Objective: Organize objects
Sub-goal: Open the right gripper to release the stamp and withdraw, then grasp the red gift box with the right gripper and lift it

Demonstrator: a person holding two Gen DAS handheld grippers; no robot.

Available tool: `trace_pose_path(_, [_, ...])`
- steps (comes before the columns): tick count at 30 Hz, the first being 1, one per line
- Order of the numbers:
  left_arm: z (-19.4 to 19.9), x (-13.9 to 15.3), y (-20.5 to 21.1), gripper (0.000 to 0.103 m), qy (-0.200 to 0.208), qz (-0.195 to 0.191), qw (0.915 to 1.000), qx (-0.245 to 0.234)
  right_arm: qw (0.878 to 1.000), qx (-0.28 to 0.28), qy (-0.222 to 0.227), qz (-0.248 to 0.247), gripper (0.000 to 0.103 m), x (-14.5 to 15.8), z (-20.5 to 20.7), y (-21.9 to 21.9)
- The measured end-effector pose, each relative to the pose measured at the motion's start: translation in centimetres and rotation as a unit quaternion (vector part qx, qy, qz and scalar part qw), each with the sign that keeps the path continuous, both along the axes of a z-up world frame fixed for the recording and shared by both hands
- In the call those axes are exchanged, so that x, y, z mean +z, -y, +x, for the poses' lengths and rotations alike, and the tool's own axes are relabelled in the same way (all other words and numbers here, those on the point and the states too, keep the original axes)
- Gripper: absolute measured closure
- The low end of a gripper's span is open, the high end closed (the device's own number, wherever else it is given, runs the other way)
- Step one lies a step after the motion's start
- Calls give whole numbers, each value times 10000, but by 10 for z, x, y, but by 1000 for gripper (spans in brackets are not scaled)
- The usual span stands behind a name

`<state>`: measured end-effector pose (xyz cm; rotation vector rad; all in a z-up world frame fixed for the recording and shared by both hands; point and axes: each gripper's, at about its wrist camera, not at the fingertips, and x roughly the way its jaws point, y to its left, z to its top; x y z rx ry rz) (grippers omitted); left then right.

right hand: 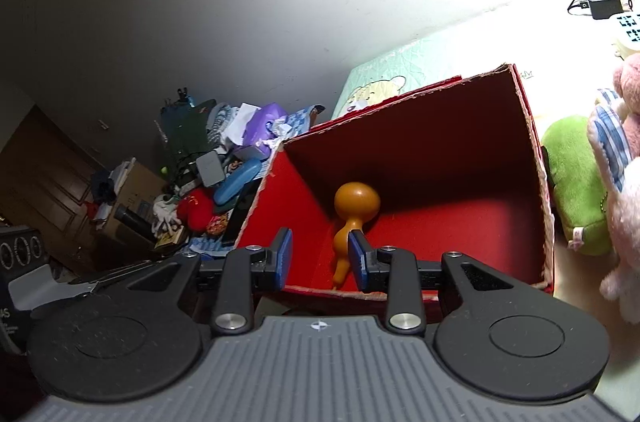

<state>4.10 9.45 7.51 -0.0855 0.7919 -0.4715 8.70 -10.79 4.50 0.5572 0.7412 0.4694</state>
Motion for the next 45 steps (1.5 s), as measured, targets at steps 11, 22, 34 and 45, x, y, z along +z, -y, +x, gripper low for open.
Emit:
trace_pose_path(11, [-36,-12,6,15,-216,-389,9962,-747,9994,321,117,13,69,-6,-46,3])
trace_pose_path(22, [-52,-64,38,13,-1173,-511,9828,-1329,9958,217,-724,-510,62,-55,-66,4])
trace_pose_path(34, [-42,-97,58,9,-1637,-367,9783,-1219,9900,51,-1361,-373,61,-79,-70,13])
trace_pose_path(45, [-30,-121,74,9,-1864,-117,9759,-1126,9869,43,-1587,-284,61,-92,-69,17])
